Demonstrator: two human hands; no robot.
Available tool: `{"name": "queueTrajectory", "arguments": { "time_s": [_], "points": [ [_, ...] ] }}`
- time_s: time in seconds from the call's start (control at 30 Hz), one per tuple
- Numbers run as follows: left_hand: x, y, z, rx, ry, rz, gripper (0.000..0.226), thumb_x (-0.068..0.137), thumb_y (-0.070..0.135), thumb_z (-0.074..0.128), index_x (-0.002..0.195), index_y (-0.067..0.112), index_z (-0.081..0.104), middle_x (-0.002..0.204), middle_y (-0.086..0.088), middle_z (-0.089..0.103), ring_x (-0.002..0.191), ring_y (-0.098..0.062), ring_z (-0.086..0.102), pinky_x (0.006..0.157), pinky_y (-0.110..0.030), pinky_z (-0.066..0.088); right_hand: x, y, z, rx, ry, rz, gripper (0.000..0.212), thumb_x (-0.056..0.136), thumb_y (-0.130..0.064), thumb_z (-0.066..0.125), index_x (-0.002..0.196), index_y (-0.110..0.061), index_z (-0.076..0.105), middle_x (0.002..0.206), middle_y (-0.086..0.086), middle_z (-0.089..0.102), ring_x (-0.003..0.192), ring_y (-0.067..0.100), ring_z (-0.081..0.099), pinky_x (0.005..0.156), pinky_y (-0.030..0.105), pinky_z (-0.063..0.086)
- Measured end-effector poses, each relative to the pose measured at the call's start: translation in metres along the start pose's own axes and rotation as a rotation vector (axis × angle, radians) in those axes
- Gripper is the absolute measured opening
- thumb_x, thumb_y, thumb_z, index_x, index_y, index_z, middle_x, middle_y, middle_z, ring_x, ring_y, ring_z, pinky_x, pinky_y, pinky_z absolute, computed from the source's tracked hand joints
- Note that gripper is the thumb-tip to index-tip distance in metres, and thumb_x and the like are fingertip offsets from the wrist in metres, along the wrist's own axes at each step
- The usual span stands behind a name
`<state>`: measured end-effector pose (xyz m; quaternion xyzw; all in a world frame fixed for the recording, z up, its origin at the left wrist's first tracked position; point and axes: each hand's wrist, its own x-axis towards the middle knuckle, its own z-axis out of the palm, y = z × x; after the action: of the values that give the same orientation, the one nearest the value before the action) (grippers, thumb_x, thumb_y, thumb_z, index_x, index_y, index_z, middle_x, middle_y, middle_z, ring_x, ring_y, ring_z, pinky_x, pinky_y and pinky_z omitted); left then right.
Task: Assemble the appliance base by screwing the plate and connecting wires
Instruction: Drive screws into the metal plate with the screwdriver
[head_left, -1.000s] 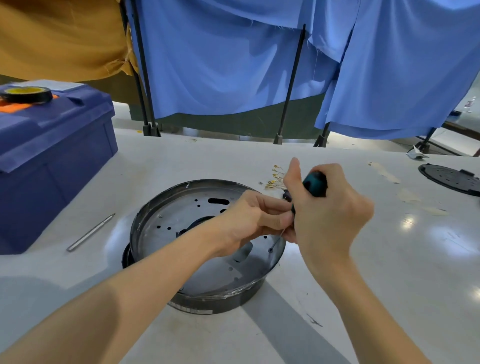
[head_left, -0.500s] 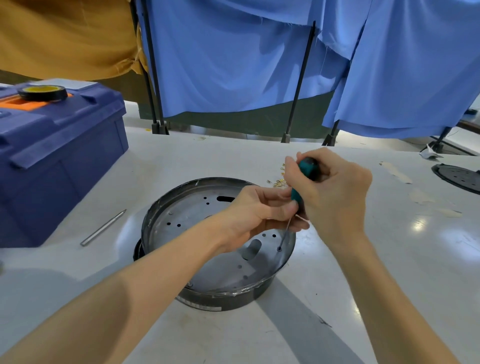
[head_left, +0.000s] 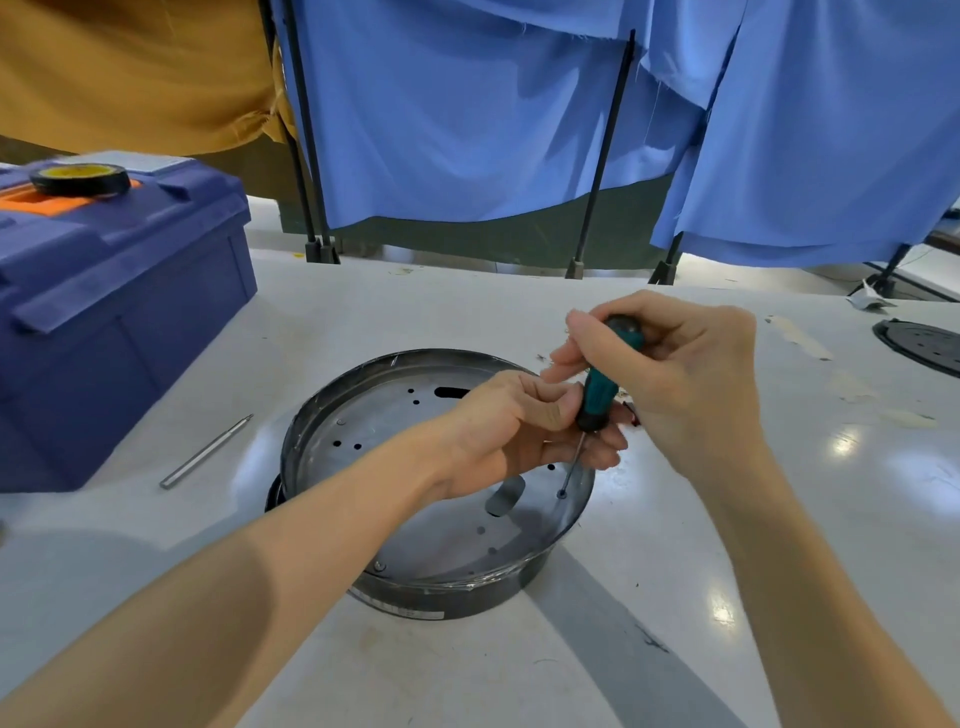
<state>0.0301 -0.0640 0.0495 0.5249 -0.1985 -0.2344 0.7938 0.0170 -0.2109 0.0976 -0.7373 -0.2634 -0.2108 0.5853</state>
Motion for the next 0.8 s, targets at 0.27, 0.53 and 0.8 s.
{"name": "queueTrajectory", "arguments": {
  "time_s": [0.27, 0.53, 0.8],
  "points": [
    [-0.003, 0.001, -0.002, 0.032, 0.072, 0.069, 0.019, 0.085, -0.006, 0.057, 0.097, 0.001, 0.070, 0.084, -0.008, 0.074, 0.079, -0.020, 0.071, 0.075, -0.026, 0.056, -0.007, 0.008, 0.047, -0.328, 0.570, -0.110, 0.030, 0.088, -0.029, 0.070, 0.069, -0.006, 0.064, 0.053, -0.001, 0.053, 0.057, 0.016, 0.052, 0.054, 0.005, 0.035],
    [-0.003, 0.001, -0.002, 0.072, -0.001, 0.079, 0.019, 0.097, -0.001, 0.048, 0.106, 0.004, 0.064, 0.089, -0.013, 0.070, 0.075, -0.023, 0.065, 0.080, -0.031, 0.054, 0.008, 0.012, -0.013, 0.295, -0.324, 0.116, 0.024, 0.091, -0.028, 0.064, 0.108, -0.013, 0.071, 0.099, 0.006, 0.076, 0.077, 0.025, 0.074, 0.039, 0.022, 0.047],
    [-0.001, 0.000, -0.003, 0.101, 0.121, 0.080, 0.022, 0.087, -0.007, 0.060, 0.099, 0.006, 0.072, 0.085, -0.005, 0.074, 0.082, -0.019, 0.071, 0.077, -0.026, 0.057, -0.009, 0.020, 0.038, -0.098, 0.355, 0.027, 0.040, 0.087, -0.026, 0.071, 0.056, -0.010, 0.052, 0.047, 0.005, 0.052, 0.050, 0.022, 0.057, 0.054, 0.034, 0.051]
  ]
}}
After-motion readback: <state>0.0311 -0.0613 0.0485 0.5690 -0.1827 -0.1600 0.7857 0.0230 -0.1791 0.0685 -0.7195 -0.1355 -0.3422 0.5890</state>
